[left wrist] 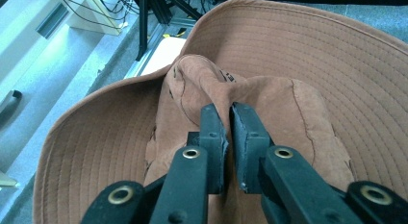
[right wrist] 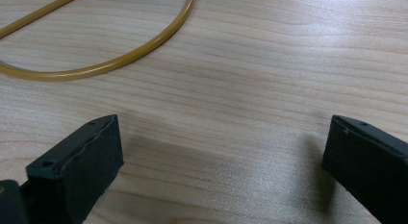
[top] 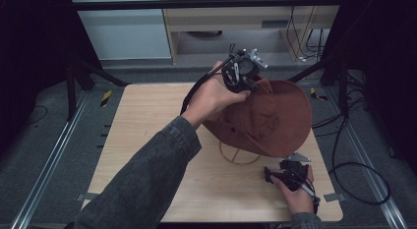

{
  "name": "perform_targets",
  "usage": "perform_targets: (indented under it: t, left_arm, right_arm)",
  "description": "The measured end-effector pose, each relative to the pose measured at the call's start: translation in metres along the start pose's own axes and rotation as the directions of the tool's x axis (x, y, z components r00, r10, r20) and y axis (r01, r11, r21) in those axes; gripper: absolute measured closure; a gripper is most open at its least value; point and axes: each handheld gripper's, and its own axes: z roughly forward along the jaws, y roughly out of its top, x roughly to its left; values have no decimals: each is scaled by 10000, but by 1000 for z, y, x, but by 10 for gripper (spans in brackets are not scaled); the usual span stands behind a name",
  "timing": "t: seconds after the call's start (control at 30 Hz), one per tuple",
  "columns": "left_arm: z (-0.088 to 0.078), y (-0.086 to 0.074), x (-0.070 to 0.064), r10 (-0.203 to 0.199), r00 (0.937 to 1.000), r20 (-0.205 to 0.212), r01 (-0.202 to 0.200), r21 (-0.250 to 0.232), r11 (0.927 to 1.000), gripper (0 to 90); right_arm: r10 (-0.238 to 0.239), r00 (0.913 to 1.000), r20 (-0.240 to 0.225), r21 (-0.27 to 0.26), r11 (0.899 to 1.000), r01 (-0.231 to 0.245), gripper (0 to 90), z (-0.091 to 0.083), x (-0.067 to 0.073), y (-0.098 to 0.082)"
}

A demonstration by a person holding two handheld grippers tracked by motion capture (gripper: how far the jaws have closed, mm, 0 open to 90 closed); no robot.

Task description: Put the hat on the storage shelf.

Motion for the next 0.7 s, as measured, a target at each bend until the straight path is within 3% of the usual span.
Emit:
perform_targets:
  t: [0.4, 0.53, 0.7]
  left_arm:
    - [-1, -4, -1, -101, 9999, -90, 99, -226, 9997, 724]
    - [-4, -4, -3, -152, 9997, -215, 144, -375, 9992, 651]
    - [-5, -5, -4, -225, 9993, -312, 210, -484, 9986, 489]
  right_arm:
    - [-9, 10000, -3, -3, 10000, 9, 5, 0, 0, 0]
    - [-5, 10000, -4, -2, 10000, 5, 5, 0, 0, 0]
    - [-15, 10000, -3, -3, 10000, 15, 5, 0, 0, 0]
